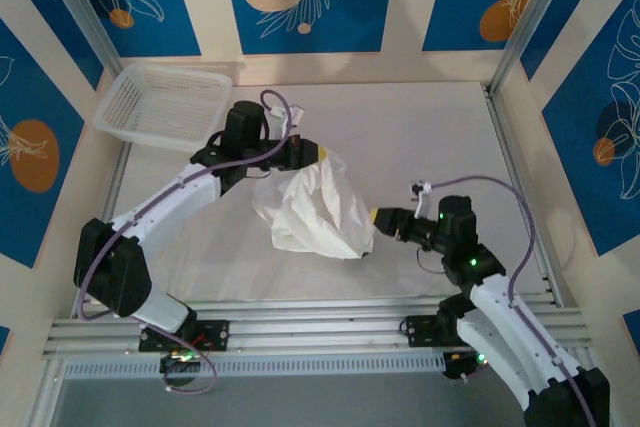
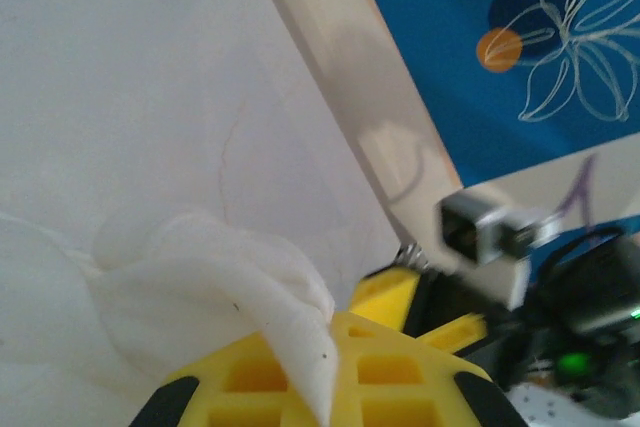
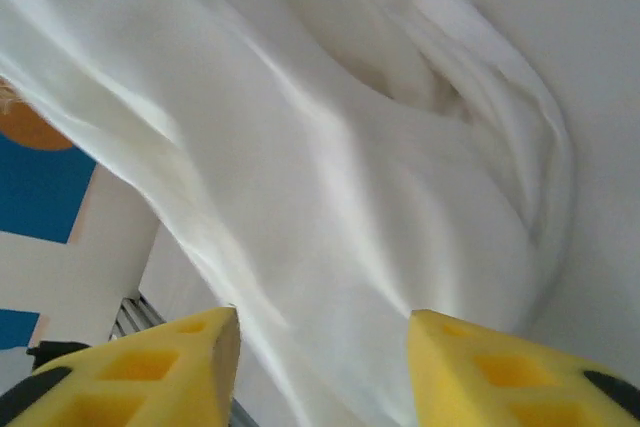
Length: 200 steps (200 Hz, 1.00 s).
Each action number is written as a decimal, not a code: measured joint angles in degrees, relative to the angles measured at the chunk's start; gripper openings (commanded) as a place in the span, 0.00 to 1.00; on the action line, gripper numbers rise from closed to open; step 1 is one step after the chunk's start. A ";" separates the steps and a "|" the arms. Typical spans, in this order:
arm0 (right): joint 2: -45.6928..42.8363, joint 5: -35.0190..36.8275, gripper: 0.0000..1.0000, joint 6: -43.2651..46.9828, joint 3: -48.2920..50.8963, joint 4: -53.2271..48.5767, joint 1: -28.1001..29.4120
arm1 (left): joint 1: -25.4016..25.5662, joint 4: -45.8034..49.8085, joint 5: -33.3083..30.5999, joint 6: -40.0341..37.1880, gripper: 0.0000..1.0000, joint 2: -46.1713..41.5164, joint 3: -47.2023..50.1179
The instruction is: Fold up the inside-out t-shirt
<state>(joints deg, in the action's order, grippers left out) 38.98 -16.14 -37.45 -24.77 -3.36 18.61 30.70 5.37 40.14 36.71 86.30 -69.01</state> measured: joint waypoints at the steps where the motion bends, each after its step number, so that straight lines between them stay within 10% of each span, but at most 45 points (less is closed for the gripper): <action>1: 0.76 0.15 0.59 0.52 -0.79 0.02 0.17 | 0.02 0.00 0.00 -0.09 0.00 0.00 0.07; 51: 22.95 0.39 0.74 13.29 -15.08 4.44 11.41 | 0.57 3.08 -0.28 -2.73 0.00 -0.44 1.51; 84: 34.67 3.10 0.00 16.13 -17.14 8.96 17.03 | 0.61 3.30 -0.76 -2.62 0.00 -1.16 1.40; 140: 28.35 -4.02 0.00 11.15 -17.55 11.47 15.26 | -1.11 9.66 -9.94 -10.69 0.00 -0.68 -1.75; 173: 21.51 -12.00 0.00 1.90 -17.55 18.62 8.87 | -3.98 7.89 -7.72 -13.49 0.40 1.68 -0.90; 200: 20.87 -16.65 0.00 -2.40 -17.55 23.30 5.42 | -6.49 8.68 -9.16 -15.28 0.51 -0.57 1.49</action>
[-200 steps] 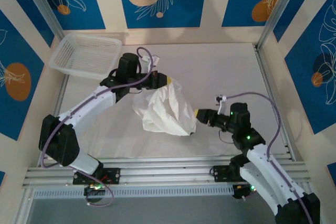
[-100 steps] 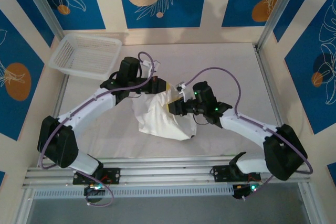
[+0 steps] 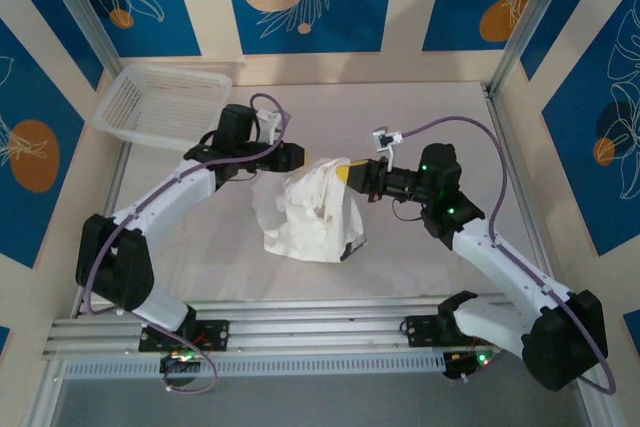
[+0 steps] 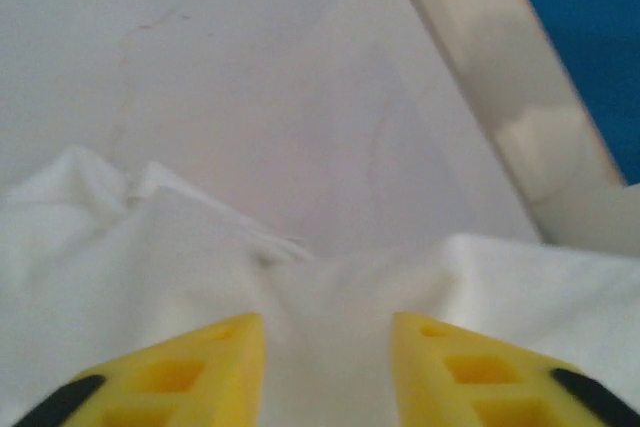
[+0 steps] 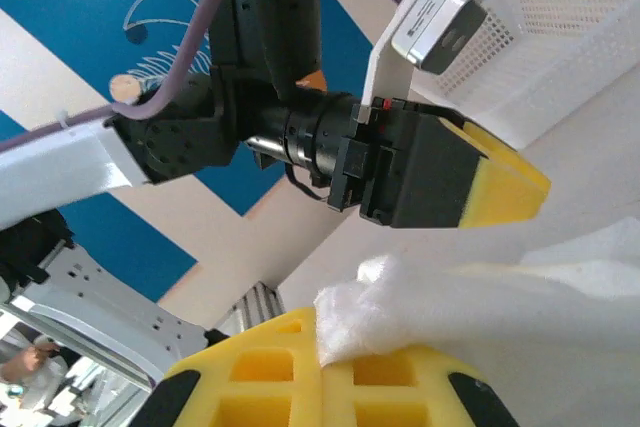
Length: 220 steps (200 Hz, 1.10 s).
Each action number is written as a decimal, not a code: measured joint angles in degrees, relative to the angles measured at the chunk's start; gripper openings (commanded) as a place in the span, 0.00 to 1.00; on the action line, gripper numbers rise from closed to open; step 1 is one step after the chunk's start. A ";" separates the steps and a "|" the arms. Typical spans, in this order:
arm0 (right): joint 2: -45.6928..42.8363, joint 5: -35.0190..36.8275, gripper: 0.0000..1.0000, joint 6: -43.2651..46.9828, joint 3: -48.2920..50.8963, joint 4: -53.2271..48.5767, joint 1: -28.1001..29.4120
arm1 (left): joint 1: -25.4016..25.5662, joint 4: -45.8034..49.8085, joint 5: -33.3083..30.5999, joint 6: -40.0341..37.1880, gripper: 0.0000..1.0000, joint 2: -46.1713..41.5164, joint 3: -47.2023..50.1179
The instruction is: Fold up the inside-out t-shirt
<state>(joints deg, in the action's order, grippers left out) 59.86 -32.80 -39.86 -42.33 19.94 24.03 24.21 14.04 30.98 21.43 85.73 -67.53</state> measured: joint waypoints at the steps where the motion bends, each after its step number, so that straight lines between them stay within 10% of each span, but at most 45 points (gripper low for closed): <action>1: 0.02 -0.11 0.00 -0.11 0.00 0.07 -0.09 | -0.09 0.13 -0.09 -0.07 0.51 -0.24 0.09; 39: 1.95 -2.03 0.00 -3.21 0.00 0.94 -2.14 | 2.19 2.51 -6.97 -4.09 0.47 -16.59 6.67; 72: 3.72 -2.14 0.00 -4.22 0.00 -0.02 -2.38 | 18.53 0.48 -16.90 -6.82 0.44 -25.09 11.06; 116: 4.13 -2.14 0.00 -4.96 -0.50 -0.81 -1.92 | 26.95 -0.85 -32.37 -5.70 0.77 -12.52 9.46; 132: 4.13 -2.19 0.00 -4.94 -1.16 -1.55 -1.36 | 26.86 -1.16 -38.14 -4.92 0.58 -8.00 8.46; 149: 4.13 -2.14 0.00 -4.72 -2.19 -3.50 -1.11 | 26.23 -1.20 -41.27 -3.69 0.00 -6.01 7.76; 178: 4.57 -0.68 0.00 -4.00 -4.37 -9.73 -3.39 | 24.52 -2.08 -39.12 -3.30 0.00 -6.58 6.99; 220: 18.99 -0.76 0.08 1.31 -7.78 -19.89 -14.19 | 16.22 -9.57 -13.94 5.03 0.00 -10.29 8.02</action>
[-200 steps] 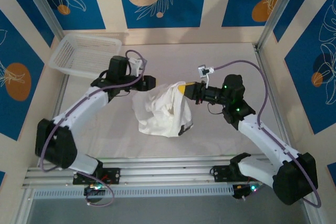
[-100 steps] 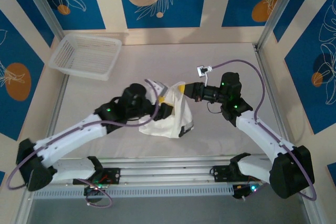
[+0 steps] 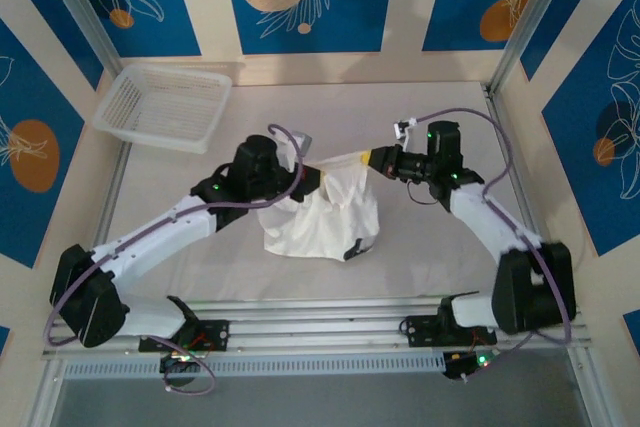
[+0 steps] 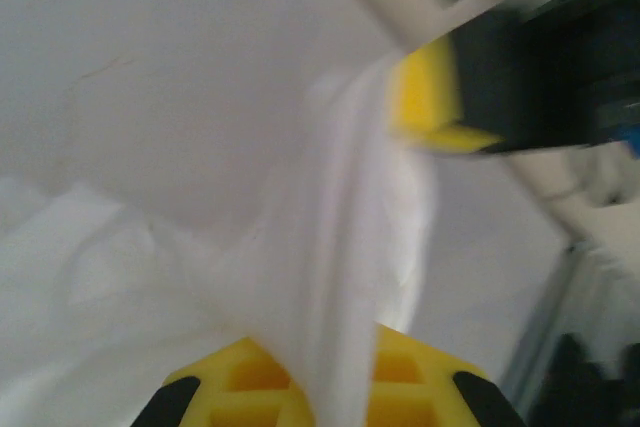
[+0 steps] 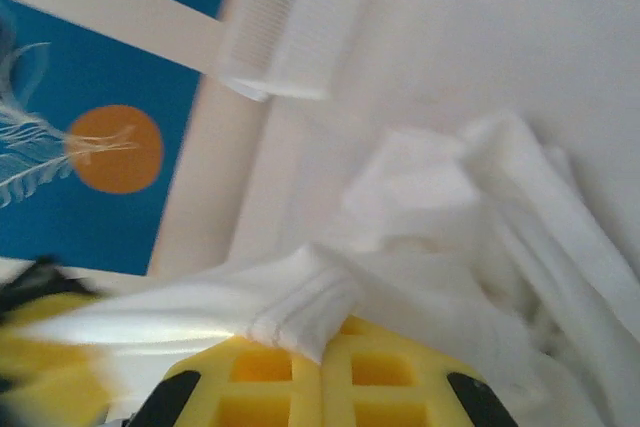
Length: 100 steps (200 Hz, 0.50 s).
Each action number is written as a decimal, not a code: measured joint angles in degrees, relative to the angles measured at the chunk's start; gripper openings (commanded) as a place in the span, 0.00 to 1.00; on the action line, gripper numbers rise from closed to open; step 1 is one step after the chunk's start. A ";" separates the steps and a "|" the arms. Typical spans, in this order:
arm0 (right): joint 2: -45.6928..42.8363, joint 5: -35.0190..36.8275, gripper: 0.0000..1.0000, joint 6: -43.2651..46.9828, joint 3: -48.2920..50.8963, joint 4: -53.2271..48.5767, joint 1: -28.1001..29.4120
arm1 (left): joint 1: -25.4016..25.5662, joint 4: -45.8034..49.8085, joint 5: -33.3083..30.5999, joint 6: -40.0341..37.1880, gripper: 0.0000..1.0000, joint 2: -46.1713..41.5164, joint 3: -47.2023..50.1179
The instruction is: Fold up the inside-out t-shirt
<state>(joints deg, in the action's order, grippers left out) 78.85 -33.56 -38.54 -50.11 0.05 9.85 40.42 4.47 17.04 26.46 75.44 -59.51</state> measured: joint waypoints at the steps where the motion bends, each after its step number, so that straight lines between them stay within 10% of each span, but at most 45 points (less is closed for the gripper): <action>1: 0.42 -0.13 0.09 0.11 -0.17 -0.28 0.00 | -0.33 -0.48 0.92 0.48 0.00 0.00 0.11; 33: 6.03 -0.94 0.45 3.52 -2.73 -6.56 1.92 | -4.00 -2.82 10.99 7.50 0.00 -0.42 2.14; 72: -18.12 14.12 0.34 3.30 5.81 -5.25 4.31 | -4.44 -3.23 14.16 10.27 0.00 0.48 1.97; 100: -31.98 25.29 0.42 8.85 9.68 -1.46 18.60 | -4.44 -3.21 14.75 11.17 0.00 1.99 1.70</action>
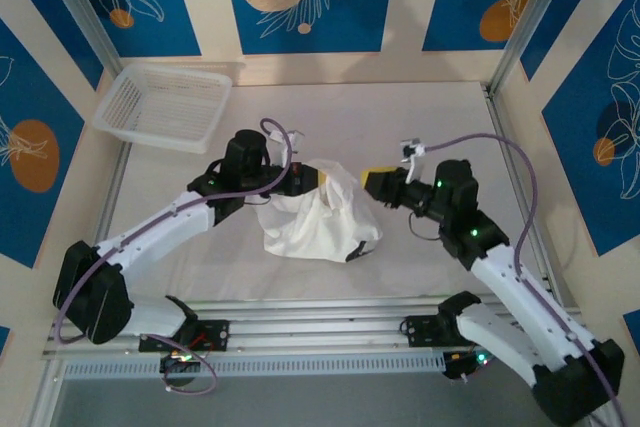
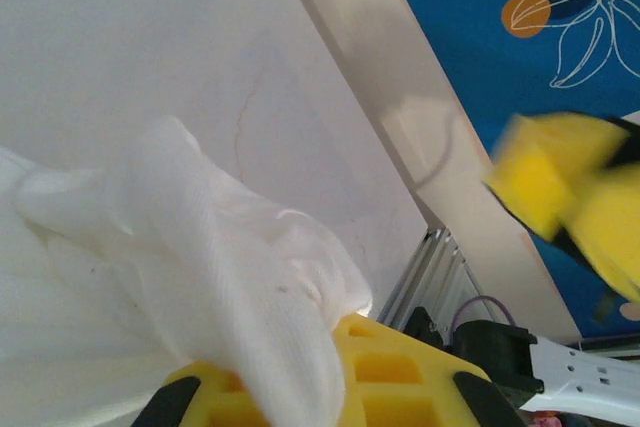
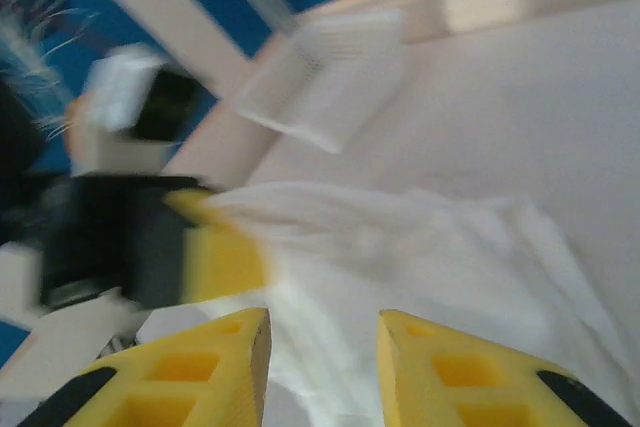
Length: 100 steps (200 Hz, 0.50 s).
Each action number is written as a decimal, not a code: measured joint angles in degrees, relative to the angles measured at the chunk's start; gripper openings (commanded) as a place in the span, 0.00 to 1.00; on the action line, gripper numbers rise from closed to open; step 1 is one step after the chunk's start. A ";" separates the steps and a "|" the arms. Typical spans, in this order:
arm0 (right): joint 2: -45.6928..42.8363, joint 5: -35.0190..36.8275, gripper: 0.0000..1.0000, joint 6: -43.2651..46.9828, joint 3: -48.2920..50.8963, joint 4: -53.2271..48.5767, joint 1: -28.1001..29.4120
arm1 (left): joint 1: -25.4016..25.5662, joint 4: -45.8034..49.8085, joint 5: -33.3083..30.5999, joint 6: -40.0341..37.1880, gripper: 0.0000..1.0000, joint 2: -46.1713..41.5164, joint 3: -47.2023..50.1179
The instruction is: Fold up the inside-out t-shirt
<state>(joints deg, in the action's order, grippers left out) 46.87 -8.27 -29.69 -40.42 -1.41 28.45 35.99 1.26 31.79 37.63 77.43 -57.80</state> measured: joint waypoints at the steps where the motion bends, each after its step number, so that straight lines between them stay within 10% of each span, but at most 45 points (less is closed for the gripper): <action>1: -0.04 0.31 0.43 0.17 0.00 0.04 0.46 | 0.00 0.00 0.04 0.00 0.00 0.04 0.00; 44: 11.45 24.79 0.61 21.40 2.69 11.19 19.32 | 0.00 0.04 1.07 0.90 0.00 0.76 -0.46; 60: 19.28 32.68 0.50 28.89 3.37 14.95 19.06 | 0.00 0.31 1.01 0.83 0.00 0.72 -0.98; 76: 23.71 34.99 0.01 32.74 3.15 16.15 18.16 | -0.07 0.83 0.94 0.81 0.00 0.52 -1.09; 100: 23.63 29.70 0.00 32.68 2.93 15.82 16.72 | -0.24 3.34 -0.02 -0.70 0.00 -0.02 -1.51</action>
<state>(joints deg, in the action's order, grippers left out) 70.50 21.43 2.98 -37.50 14.41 45.17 35.75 4.60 31.77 36.93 77.41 -59.31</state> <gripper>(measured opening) 0.046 0.051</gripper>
